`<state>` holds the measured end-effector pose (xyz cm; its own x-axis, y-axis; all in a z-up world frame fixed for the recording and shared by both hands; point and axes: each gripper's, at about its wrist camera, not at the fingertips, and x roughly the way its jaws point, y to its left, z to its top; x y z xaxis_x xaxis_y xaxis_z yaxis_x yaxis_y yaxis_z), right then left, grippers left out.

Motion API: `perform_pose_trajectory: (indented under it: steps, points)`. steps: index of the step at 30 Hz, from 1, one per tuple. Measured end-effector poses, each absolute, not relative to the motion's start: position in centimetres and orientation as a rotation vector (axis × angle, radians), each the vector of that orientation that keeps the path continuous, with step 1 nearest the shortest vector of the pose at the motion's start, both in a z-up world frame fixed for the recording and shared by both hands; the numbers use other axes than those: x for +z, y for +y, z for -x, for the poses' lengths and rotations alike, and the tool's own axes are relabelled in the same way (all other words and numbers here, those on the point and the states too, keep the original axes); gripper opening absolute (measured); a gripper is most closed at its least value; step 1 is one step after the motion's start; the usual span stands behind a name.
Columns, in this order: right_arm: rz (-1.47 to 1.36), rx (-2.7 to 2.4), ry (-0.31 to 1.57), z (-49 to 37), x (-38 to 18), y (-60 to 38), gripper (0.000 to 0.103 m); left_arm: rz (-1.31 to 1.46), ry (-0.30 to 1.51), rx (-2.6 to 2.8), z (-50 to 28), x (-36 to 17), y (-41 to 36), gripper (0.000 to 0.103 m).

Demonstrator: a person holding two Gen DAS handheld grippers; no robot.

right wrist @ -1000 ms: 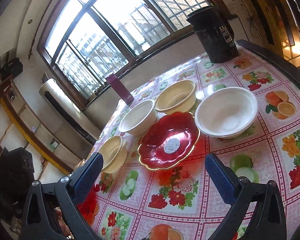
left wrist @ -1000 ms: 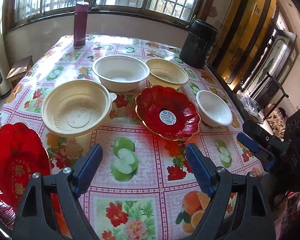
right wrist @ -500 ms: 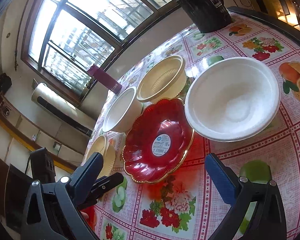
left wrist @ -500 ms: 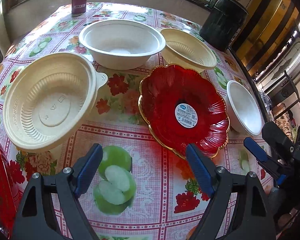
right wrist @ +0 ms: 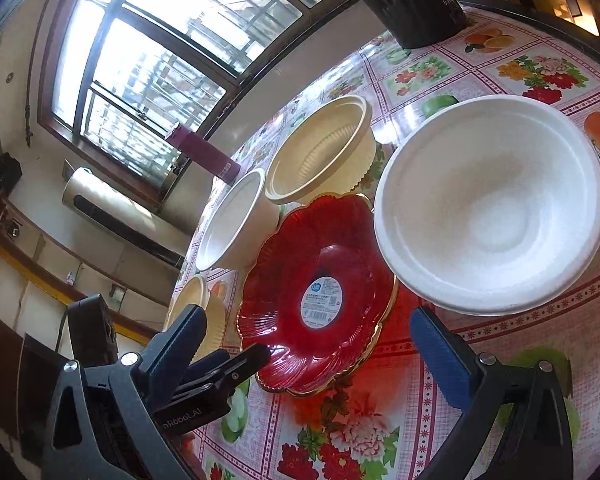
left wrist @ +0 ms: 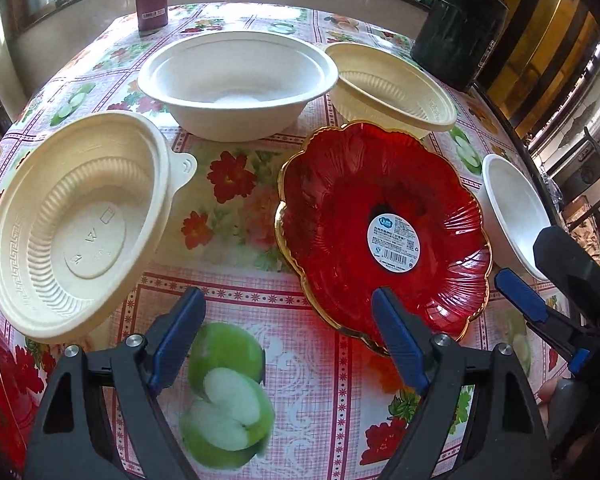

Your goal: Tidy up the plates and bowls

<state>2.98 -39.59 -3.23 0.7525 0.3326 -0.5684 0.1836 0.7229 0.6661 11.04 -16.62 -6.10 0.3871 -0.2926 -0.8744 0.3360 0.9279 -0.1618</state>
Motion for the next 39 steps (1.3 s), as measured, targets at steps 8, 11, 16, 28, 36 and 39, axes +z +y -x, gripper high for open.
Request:
perform_pose_trajectory:
  steps: [8,11,16,28,36,39]
  points:
    - [-0.785,0.062,0.756,-3.3,-4.1,-40.0,0.101,-0.059,1.1,-0.39,-11.6,-6.8,-17.1,0.086]
    - [-0.802,0.053,0.787,-3.6,-4.6,-40.2,0.098,-0.07,1.084,-0.381,-11.8,-6.9,-17.4,0.086]
    - [-0.867,0.054,0.787,-3.9,-5.3,-41.2,0.094,-0.09,1.076,-0.389,-12.1,-6.9,-18.1,0.086]
    - [-0.881,0.034,0.818,-4.7,-6.5,-41.7,0.044,-0.139,1.014,-0.409,-12.4,-7.1,-18.8,0.085]
    - [-0.857,0.002,0.835,-4.6,-6.8,-41.7,0.019,-0.138,0.977,-0.405,-12.8,-6.9,-18.4,0.053]
    - [-0.85,0.001,0.835,-4.5,-6.8,-41.6,0.019,-0.125,0.975,-0.409,-13.2,-6.8,-18.2,0.043]
